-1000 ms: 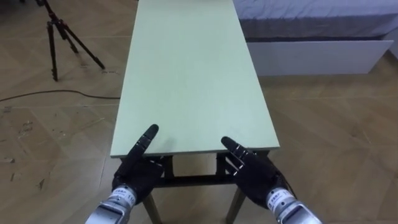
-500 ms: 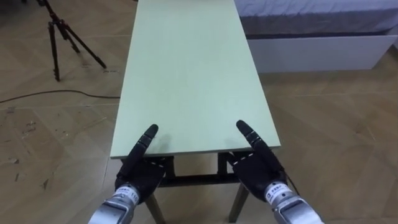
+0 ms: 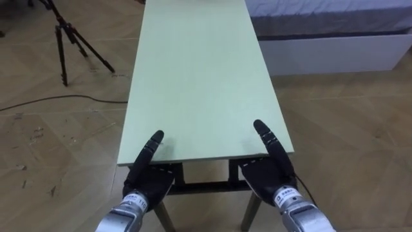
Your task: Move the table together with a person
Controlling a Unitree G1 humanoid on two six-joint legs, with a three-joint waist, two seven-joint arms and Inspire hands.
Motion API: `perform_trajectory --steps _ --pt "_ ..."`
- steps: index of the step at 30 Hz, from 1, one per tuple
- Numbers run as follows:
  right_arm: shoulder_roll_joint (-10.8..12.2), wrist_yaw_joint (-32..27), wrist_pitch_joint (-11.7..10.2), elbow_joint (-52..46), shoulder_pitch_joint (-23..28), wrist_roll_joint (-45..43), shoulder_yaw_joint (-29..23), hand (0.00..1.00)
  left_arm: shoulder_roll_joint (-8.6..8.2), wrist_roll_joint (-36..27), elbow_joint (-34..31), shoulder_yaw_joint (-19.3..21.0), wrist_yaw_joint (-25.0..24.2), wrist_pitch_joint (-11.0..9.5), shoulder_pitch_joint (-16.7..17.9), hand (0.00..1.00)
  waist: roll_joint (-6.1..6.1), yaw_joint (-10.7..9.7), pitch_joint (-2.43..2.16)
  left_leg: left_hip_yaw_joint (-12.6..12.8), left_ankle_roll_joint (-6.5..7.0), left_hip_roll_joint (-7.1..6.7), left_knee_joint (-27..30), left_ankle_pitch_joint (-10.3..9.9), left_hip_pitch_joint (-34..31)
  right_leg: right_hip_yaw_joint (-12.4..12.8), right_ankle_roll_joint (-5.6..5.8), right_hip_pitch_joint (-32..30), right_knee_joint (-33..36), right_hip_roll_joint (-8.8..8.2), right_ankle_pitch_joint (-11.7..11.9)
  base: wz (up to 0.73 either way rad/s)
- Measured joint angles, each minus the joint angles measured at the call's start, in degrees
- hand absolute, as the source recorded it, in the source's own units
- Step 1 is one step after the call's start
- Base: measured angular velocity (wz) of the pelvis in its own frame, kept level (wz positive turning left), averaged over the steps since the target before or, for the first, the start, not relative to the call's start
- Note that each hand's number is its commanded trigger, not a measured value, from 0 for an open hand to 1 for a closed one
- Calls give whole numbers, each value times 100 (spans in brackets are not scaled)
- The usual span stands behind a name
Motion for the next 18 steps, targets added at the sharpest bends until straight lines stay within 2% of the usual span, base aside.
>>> perform_trajectory --steps 3,9,11,13,18 --pt "-1 -130 -82 172 -12 -138 -10 100 -33 6 4 0 -65 115 -1 100 -8 139 0 -75 0 -2 -4 0 -4 -1 -1 -13 23 -1 -1 0" --pt "8 -308 -108 294 -102 -331 -6 100 -34 16 3 -2 -27 214 -4 100 -96 170 15 -133 0 7 -12 0 -68 -49 -11 -103 95 -5 -15 0" --pt "50 -311 -142 296 -103 -332 -5 100 -25 127 -16 -3 -37 194 -20 100 -154 174 39 -143 0 2 -14 0 -72 -51 -11 -103 92 -9 -15 2" --pt "94 -358 -189 308 -120 -344 -5 100 -11 201 -15 -3 -31 186 -53 100 -200 181 41 -160 0 -9 -14 0 -81 -58 -10 -104 80 -20 -15 2" --pt "112 -381 -233 312 -130 -349 -3 100 -22 301 -20 -2 -29 180 -70 100 -214 239 38 -160 0 -7 -14 0 -86 -55 -10 -103 59 -12 -17 0"
